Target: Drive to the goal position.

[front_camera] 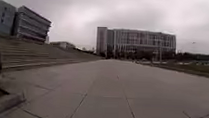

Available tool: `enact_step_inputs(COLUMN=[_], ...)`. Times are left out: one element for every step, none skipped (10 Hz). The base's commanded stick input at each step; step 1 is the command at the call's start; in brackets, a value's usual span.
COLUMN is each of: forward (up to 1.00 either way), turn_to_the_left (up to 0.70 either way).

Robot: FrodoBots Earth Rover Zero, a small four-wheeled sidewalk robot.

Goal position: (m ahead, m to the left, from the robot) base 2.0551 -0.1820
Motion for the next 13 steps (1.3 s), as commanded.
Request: enact_step_inputs(forward=[0.70,0.70,0.70,0.70,0.70,0.70,0.70,0.70,0.70,0.70,0.70,0.70,0.70], turn_to_the_left=[0.35,0.33,0.26,0.19,0.12,0.05,0.00,0.00,0.00,0.00,0.02,0.11,0.20])
